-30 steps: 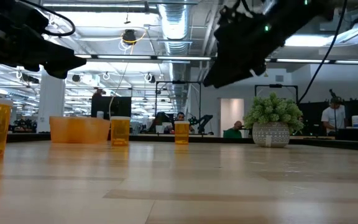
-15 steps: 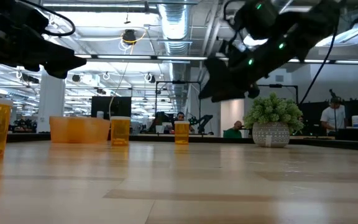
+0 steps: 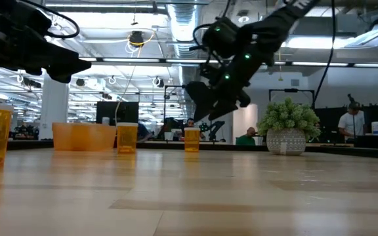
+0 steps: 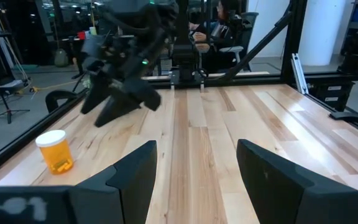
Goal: Pick and place pill bottles into a basket
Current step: Put the orange pill bottle into the orange container
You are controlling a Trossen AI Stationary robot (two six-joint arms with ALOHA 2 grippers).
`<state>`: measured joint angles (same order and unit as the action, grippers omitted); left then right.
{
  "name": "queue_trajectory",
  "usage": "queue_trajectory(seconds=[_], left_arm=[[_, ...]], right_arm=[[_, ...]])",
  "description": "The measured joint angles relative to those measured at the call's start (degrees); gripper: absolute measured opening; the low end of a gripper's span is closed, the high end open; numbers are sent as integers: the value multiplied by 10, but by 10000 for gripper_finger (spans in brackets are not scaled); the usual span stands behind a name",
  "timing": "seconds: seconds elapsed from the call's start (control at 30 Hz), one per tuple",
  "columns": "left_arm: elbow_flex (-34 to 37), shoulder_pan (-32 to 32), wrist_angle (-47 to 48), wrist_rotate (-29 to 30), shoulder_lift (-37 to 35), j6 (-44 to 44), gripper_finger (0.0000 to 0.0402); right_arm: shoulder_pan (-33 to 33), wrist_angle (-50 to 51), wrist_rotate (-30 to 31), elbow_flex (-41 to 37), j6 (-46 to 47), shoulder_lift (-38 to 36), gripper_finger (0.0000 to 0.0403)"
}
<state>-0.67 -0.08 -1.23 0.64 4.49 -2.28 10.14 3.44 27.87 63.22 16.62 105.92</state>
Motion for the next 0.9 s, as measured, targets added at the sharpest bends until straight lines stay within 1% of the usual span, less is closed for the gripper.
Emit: queue_trajectory(seconds=[0.13,0.23,0.4,0.57,0.77,0.83,0.9], left_arm=[[0,0,0,0,0,3,213],[0,0,0,0,0,0,213],[0,0,0,0,0,0,213],[0,0,0,0,0,2,213],[0,0,0,0,0,0,213],[0,0,0,0,0,3,213],[0,0,0,0,0,4,213]], right_arm=[[19,73,-14,60,11,18,260],[31,94,-35,85,10,22,260],[58,132,-95,118,32,21,261],[81,165,-149,132,40,21,261],[95,176,-186,136,35,21,261],[96,171,-185,136,34,21,261],[96,167,-172,136,32,21,261]])
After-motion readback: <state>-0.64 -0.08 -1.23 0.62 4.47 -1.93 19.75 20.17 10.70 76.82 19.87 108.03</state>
